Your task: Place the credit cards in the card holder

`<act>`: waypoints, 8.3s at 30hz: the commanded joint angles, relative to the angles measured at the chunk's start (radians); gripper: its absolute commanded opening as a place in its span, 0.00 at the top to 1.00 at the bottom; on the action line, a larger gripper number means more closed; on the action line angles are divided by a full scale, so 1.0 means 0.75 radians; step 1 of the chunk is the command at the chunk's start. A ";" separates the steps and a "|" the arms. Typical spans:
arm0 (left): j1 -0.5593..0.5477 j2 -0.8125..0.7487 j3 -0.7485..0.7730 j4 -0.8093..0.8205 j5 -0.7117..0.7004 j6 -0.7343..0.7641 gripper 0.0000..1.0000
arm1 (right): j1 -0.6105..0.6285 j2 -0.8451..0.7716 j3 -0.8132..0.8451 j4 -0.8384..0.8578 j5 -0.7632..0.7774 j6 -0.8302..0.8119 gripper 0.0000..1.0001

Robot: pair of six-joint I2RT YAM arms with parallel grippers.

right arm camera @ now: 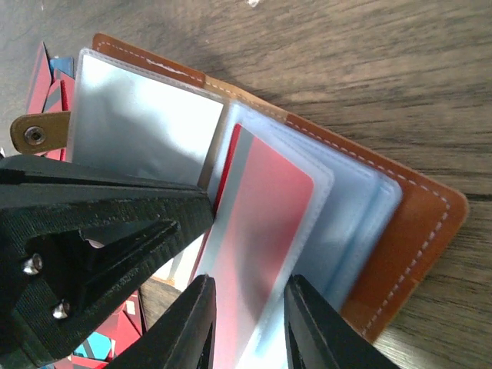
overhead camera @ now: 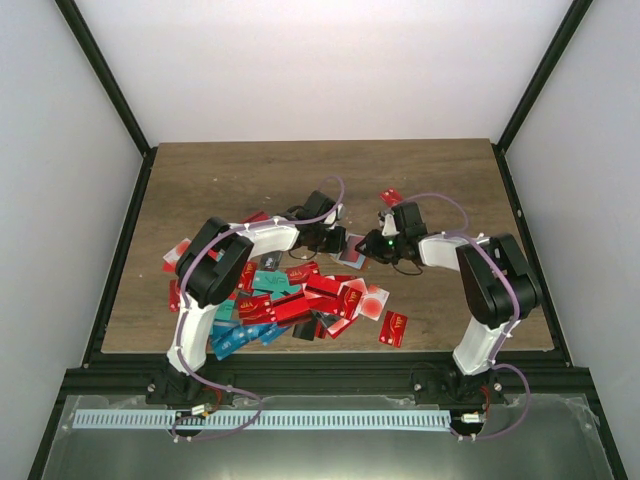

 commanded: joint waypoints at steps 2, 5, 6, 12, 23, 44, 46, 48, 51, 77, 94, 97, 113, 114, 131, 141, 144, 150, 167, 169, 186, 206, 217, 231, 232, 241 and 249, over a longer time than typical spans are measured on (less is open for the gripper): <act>-0.015 0.031 -0.025 0.003 0.051 -0.033 0.96 | 0.008 0.011 0.069 -0.002 -0.020 -0.002 0.73; -0.024 0.045 -0.013 0.027 0.086 -0.059 0.96 | 0.007 0.011 0.086 -0.017 -0.015 -0.007 0.73; -0.024 0.050 -0.007 0.039 0.104 -0.074 0.96 | 0.008 0.011 0.089 -0.019 -0.012 -0.007 0.73; -0.022 0.075 -0.005 0.161 0.271 -0.165 0.96 | 0.007 0.013 0.121 -0.038 -0.021 -0.002 0.73; 0.060 -0.145 -0.163 0.140 0.253 -0.147 0.93 | 0.072 0.050 0.215 -0.096 0.007 0.011 0.73; 0.147 -0.731 -0.648 -0.088 -0.032 -0.020 0.74 | 0.186 0.133 0.333 -0.118 -0.008 -0.007 0.73; 0.147 -0.802 -0.712 -0.105 -0.044 -0.031 0.70 | 0.185 0.111 0.324 -0.122 -0.014 -0.023 0.73; 0.145 -0.879 -0.769 -0.125 -0.056 -0.044 0.65 | 0.186 0.078 0.305 -0.122 -0.014 -0.034 0.73; 0.144 -0.986 -0.836 -0.164 -0.076 -0.057 0.60 | 0.187 0.006 0.265 -0.127 -0.016 -0.053 0.73; -0.058 -0.984 -1.039 0.087 -0.020 -0.185 0.58 | 0.214 -0.432 -0.300 -0.025 -0.208 0.004 0.58; -0.102 -0.800 -1.052 0.329 0.070 -0.351 0.54 | 0.243 -0.117 -0.105 0.065 -0.219 -0.120 0.59; -0.103 -0.766 -1.043 0.355 0.070 -0.358 0.54 | 0.251 -0.085 -0.103 0.071 -0.208 -0.135 0.59; -0.101 -0.724 -1.045 0.336 0.002 -0.333 0.54 | 0.410 -0.062 -0.172 0.075 -0.218 -0.136 0.60; -0.101 -0.737 -1.047 0.321 -0.009 -0.328 0.54 | 0.428 -0.064 -0.184 0.090 -0.248 -0.122 0.60; -0.101 -1.013 -1.067 -0.024 -0.263 -0.247 0.53 | 0.540 -0.139 -0.065 -0.045 -0.031 -0.095 0.60; -0.090 -0.926 -1.058 0.103 -0.214 -0.251 0.61 | 0.540 -0.007 0.068 -0.102 0.116 -0.109 0.59; -0.084 -0.873 -1.043 0.140 -0.175 -0.252 0.63 | 0.542 0.012 0.082 -0.137 0.143 -0.117 0.60; -0.085 -0.824 -1.024 0.143 -0.159 -0.218 0.61 | 0.542 -0.009 0.002 -0.132 0.095 -0.123 0.59; -0.128 -1.118 -1.093 -0.073 -0.160 -0.226 0.60 | 0.637 -0.321 -0.250 -0.142 0.109 0.005 0.59; -0.127 -1.169 -1.083 -0.157 -0.176 -0.219 0.59 | 0.654 -0.391 -0.265 -0.157 0.125 0.039 0.59; -0.211 -1.288 -1.211 -0.368 -0.258 -0.382 0.65 | 1.130 -0.326 -0.456 0.204 0.296 0.757 0.55; -0.306 -1.302 -1.324 -0.236 -0.254 -0.465 0.69 | 1.251 -0.130 -0.414 0.295 0.400 0.959 0.51; -0.331 -1.278 -1.378 -0.197 -0.231 -0.487 0.76 | 1.237 -0.137 -0.423 0.389 0.492 0.960 0.61; -0.363 -1.337 -1.472 -0.167 -0.198 -0.560 0.78 | 1.208 -0.150 -0.424 0.501 0.481 0.916 0.69; -0.369 -1.345 -1.477 -0.169 -0.199 -0.567 0.78 | 1.210 -0.152 -0.425 0.503 0.483 0.913 0.69; -0.404 -1.388 -1.505 -0.174 -0.224 -0.614 0.78 | 1.209 -0.152 -0.421 0.510 0.479 0.914 0.84; -0.405 -1.422 -1.468 -0.186 -0.254 -0.614 0.78 | 1.207 -0.185 -0.429 0.506 0.476 0.893 0.99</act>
